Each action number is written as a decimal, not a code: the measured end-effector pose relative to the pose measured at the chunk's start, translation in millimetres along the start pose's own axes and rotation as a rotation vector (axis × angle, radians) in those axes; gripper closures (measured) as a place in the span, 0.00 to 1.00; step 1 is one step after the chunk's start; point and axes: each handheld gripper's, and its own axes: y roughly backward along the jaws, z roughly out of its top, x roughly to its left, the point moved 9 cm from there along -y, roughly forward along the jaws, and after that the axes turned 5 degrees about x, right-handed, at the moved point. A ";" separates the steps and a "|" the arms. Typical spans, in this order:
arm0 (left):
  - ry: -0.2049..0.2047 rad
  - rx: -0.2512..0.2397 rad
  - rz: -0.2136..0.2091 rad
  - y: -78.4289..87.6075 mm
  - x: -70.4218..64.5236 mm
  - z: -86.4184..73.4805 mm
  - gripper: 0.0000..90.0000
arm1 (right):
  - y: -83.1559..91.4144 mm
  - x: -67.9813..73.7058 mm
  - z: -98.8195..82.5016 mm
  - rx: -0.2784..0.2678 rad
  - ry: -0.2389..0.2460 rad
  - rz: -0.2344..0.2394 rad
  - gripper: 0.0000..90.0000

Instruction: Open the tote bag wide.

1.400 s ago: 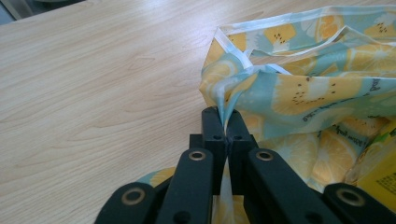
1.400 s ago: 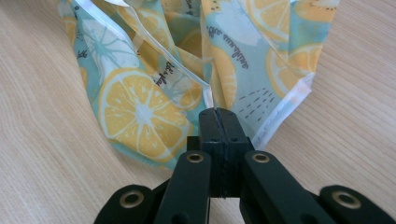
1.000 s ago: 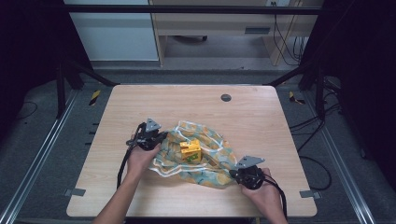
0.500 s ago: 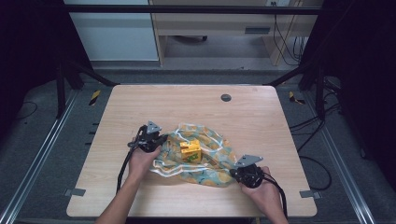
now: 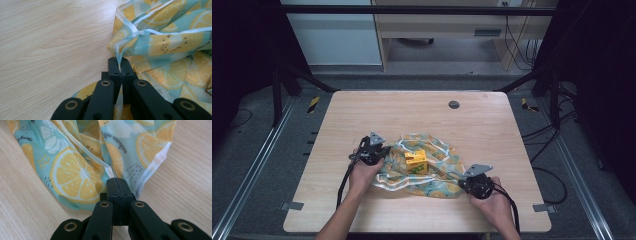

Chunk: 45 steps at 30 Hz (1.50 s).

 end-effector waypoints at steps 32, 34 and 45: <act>-0.015 -0.117 -0.015 39.3 -1.9 10.1 0.50 | 22.5 5.4 23.0 -0.204 -0.019 -0.022 0.48; -0.024 -0.144 -0.015 44.8 -4.2 14.1 0.42 | 27.2 9.9 28.9 -0.237 -0.001 -0.030 0.41; 0.015 -0.220 -0.033 84.4 -7.2 26.0 0.13 | 58.7 19.9 59.4 -0.395 -0.004 -0.050 0.14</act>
